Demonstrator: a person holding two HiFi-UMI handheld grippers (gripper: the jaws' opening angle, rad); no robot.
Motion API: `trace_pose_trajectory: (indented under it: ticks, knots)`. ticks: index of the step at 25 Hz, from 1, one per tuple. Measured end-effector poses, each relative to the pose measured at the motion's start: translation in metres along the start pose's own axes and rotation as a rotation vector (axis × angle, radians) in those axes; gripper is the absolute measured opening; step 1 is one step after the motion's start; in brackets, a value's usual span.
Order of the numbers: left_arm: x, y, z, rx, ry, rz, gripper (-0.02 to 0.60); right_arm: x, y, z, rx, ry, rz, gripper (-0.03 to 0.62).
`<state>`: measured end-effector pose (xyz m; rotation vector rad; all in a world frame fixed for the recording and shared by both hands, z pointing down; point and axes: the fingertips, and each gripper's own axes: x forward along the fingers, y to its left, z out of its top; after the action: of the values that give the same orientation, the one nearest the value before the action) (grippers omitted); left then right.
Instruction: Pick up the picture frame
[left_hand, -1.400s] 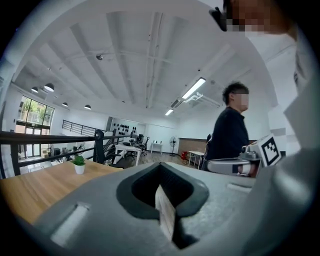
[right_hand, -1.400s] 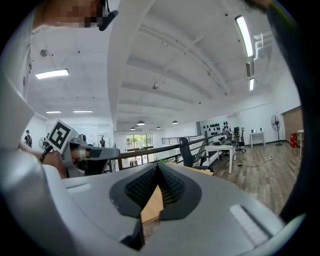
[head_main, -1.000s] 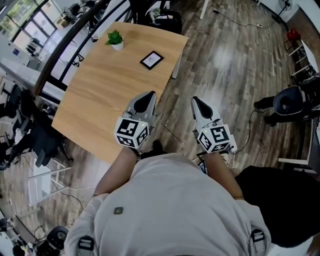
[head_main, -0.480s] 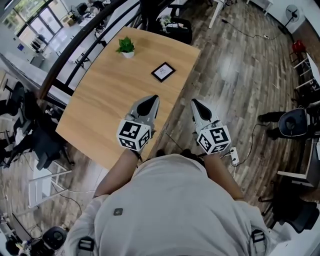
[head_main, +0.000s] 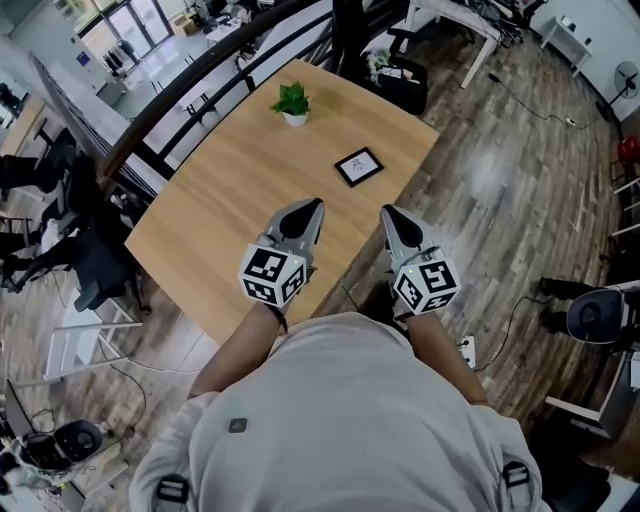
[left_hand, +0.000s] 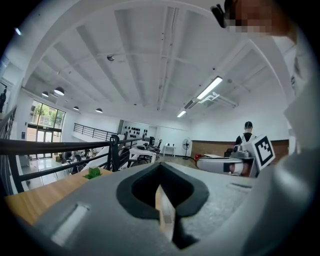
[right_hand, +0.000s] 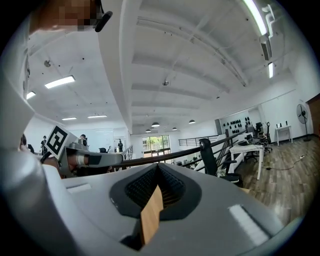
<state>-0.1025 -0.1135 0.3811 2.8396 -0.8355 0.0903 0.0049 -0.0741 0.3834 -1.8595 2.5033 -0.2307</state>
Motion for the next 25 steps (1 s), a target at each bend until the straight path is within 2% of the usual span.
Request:
trace_pose_trajectory:
  ticks: [8, 25]
  knots:
    - [0.057, 0.013, 0.010, 0.007, -0.001, 0.092, 0.003, 0.039, -0.053, 0.012, 0.002, -0.004, 0.104, 0.009]
    - [0.230, -0.022, 0.012, -0.033, -0.008, 0.252, 0.003, 0.053, -0.236, 0.028, 0.007, 0.048, 0.263, 0.009]
